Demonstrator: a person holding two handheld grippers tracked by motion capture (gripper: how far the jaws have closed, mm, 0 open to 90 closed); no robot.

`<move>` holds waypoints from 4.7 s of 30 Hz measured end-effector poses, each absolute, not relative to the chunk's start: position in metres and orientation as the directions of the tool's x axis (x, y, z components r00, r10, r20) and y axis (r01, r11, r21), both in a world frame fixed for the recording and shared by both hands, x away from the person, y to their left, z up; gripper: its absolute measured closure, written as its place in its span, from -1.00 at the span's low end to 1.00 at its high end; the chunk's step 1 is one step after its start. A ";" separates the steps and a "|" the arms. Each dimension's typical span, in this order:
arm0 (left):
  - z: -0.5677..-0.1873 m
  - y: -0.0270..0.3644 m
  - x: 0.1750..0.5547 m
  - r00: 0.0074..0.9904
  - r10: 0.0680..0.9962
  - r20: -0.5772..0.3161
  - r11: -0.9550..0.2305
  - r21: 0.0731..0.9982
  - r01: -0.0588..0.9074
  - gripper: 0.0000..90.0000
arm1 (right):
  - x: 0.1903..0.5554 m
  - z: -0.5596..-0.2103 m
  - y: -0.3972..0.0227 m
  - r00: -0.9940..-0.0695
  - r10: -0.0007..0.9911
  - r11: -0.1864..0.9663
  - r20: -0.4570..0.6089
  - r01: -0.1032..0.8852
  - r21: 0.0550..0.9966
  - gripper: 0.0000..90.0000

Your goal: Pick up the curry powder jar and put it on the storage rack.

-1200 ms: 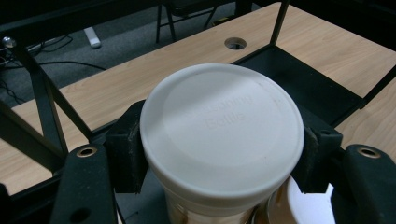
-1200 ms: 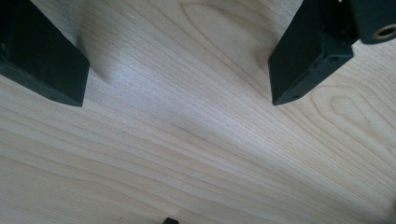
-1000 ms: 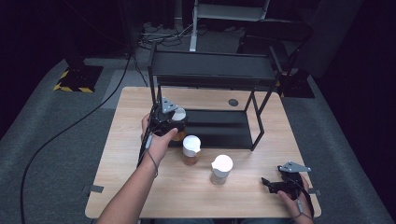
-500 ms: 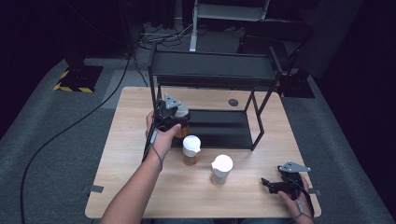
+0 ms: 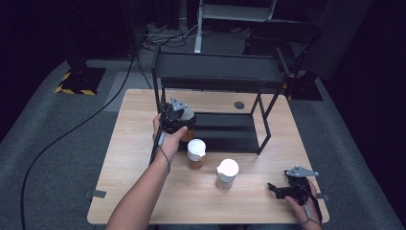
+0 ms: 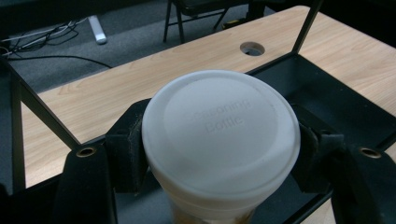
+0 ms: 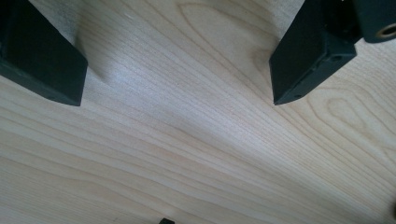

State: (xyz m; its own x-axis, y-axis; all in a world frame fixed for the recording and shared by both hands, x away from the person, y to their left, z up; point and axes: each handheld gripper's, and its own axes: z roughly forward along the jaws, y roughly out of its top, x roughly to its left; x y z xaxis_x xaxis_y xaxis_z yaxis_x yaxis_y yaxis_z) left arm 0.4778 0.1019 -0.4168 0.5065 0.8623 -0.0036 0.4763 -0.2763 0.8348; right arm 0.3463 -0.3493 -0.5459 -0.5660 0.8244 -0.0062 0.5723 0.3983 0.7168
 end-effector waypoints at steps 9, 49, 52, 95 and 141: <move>-0.427 0.102 0.482 0.497 0.868 -0.006 -0.283 0.817 0.503 -0.27 | 0.346 -0.546 -0.349 -0.566 0.824 0.398 -0.006 0.572 0.717 -0.91; -0.403 0.123 0.443 0.486 0.873 -0.037 -0.226 0.853 0.471 -0.73 | 0.347 -0.546 -0.349 -0.569 0.822 0.399 -0.001 0.575 0.714 -0.94; -0.401 0.131 0.436 0.483 0.873 -0.070 -0.193 0.859 0.473 -0.74 | 0.347 -0.546 -0.349 -0.569 0.823 0.399 -0.001 0.576 0.713 -0.94; -0.395 0.173 0.360 0.516 0.856 -0.032 -0.226 0.875 0.428 -0.76 | 0.347 -0.546 -0.348 -0.578 0.816 0.410 -0.003 0.575 0.708 -0.99; -0.446 0.201 0.320 0.518 0.855 0.022 -0.291 0.847 0.445 -0.77 | 0.348 -0.546 -0.348 -0.586 0.810 0.414 -0.001 0.572 0.708 -1.00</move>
State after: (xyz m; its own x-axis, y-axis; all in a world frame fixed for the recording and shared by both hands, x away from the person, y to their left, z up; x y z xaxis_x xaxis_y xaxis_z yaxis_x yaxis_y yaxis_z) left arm 0.3200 0.2013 -0.4456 0.5180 0.8551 0.0216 0.4452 -0.2912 0.8467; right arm 0.3477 -0.3481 -0.5463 -0.5860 0.8103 -0.0009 0.5719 0.4143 0.7080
